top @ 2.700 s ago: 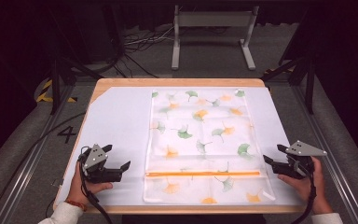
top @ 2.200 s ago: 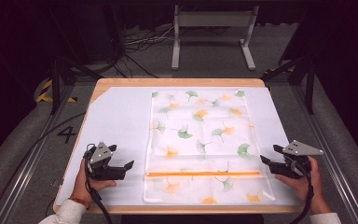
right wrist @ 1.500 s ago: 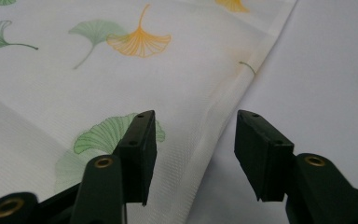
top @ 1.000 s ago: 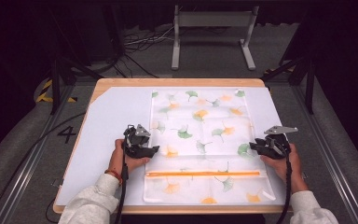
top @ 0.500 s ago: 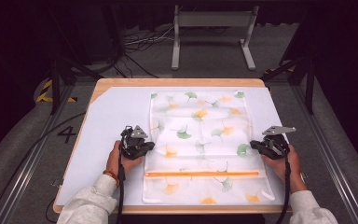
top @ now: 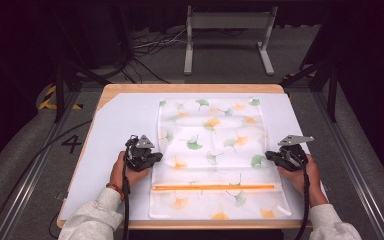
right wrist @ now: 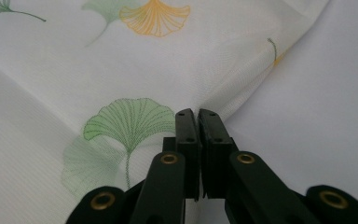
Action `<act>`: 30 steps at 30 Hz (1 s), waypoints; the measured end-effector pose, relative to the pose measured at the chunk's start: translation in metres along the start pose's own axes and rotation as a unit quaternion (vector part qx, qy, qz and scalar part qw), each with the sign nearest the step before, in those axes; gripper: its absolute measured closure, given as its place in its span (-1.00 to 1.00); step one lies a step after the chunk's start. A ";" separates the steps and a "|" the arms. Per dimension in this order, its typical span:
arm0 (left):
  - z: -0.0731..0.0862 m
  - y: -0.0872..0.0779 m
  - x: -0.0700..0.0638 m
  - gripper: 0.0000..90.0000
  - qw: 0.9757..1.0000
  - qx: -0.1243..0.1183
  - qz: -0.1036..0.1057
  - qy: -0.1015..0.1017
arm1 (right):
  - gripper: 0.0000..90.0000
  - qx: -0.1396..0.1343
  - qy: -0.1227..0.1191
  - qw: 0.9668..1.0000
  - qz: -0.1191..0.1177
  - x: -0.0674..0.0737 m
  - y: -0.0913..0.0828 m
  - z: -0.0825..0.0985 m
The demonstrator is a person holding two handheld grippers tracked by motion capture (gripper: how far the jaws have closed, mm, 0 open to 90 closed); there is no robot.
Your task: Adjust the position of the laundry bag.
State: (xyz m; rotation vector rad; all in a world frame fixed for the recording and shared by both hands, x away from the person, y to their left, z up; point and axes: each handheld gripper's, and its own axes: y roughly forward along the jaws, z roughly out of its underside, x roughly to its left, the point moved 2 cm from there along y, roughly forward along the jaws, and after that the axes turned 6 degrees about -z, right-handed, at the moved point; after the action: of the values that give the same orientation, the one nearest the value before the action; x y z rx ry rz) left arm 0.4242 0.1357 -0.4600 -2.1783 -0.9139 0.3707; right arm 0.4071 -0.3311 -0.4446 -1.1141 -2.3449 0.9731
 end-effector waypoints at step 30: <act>0.005 -0.004 0.007 0.83 1.000 -0.005 -0.009 -0.010 | 0.87 0.010 -0.020 1.000 -0.001 0.008 0.005 -0.004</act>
State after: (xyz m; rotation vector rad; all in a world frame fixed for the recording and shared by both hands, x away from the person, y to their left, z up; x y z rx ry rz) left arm 0.4244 0.1459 -0.4604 -2.1770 -0.9480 0.3814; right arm 0.4075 -0.3208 -0.4455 -1.0941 -2.3624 1.0254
